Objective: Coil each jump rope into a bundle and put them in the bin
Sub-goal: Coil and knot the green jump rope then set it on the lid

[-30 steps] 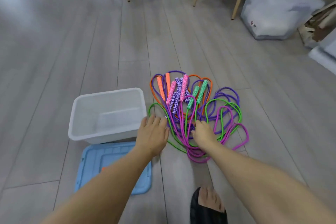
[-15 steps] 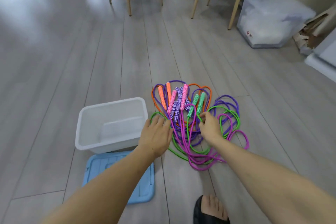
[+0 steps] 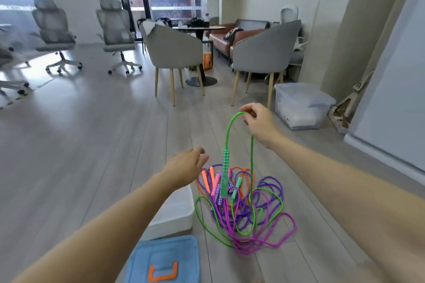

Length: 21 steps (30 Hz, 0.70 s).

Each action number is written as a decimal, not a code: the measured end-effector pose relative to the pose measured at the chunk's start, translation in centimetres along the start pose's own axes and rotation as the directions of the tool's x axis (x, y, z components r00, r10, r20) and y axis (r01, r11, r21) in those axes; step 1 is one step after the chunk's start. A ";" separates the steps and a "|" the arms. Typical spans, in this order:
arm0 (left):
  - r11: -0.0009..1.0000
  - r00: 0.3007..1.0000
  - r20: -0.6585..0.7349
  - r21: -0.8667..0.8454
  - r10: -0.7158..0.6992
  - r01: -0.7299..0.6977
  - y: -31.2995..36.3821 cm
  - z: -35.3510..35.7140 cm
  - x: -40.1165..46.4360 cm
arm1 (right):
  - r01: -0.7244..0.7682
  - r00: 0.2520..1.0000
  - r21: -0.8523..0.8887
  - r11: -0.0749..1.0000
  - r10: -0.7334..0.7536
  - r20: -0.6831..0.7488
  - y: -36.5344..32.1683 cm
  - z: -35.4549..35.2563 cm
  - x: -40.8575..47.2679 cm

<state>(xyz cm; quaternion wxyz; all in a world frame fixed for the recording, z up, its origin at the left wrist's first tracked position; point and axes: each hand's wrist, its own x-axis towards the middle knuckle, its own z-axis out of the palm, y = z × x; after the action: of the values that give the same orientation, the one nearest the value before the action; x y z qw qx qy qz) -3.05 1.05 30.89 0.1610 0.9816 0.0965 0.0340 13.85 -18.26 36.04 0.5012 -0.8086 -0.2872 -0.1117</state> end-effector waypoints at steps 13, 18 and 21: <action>0.723 0.990 -0.139 -0.686 -0.022 -0.080 3.5 -3.2 -4.7 | 0.153 0.986 0.145 0.978 -0.161 0.048 -8.1 2.7 -6.0; 0.753 0.999 -0.041 -0.658 -0.035 -0.001 1.9 -2.4 -4.4 | 0.146 0.983 0.156 0.977 -0.162 0.092 -7.7 4.2 -6.4; 0.563 0.997 -0.029 -0.826 -0.066 0.014 1.7 -3.2 -4.7 | 0.096 0.993 0.228 0.969 -0.109 0.046 -7.7 4.5 -6.5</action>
<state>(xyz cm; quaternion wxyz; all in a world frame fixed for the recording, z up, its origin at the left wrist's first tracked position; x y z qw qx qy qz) -7.63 -0.46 34.28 0.5987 0.7890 0.0960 0.0991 3.68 -13.98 36.64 0.5746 -0.7336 -0.3536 -0.0808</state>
